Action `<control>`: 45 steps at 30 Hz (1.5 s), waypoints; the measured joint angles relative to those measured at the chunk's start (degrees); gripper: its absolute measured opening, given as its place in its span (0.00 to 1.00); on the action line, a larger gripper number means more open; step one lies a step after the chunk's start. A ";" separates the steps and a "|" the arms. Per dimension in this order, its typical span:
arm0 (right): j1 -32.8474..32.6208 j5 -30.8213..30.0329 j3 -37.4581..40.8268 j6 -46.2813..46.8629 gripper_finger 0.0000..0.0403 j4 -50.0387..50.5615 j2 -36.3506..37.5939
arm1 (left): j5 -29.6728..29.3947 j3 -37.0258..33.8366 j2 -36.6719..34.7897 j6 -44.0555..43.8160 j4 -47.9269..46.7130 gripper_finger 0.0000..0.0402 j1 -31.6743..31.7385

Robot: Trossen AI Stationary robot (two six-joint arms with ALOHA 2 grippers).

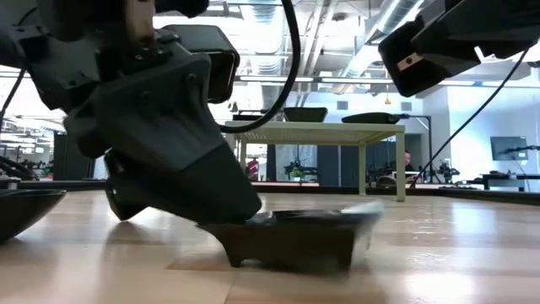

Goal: Pick & Place Mini shaped plates
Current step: Stack the square plate on top of the other square plate on the shelf

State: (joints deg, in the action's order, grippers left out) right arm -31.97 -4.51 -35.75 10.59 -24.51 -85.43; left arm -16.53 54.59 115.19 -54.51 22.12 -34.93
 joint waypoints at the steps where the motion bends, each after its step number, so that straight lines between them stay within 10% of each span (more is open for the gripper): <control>1: 0.00 0.00 0.00 0.00 0.19 0.00 0.00 | -0.11 0.02 0.09 0.05 0.03 0.22 -0.05; 18: 0.02 0.00 0.00 0.00 0.19 0.22 0.00 | -0.15 0.02 0.09 0.10 0.21 0.02 0.00; 45: 0.04 0.02 0.02 -0.02 0.19 0.70 0.04 | -2.79 0.22 -2.60 5.99 -0.26 0.01 0.98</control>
State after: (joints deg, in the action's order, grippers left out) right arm -31.92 -4.50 -35.73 10.57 -23.81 -85.38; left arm -19.32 54.81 112.60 -48.52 21.87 -33.95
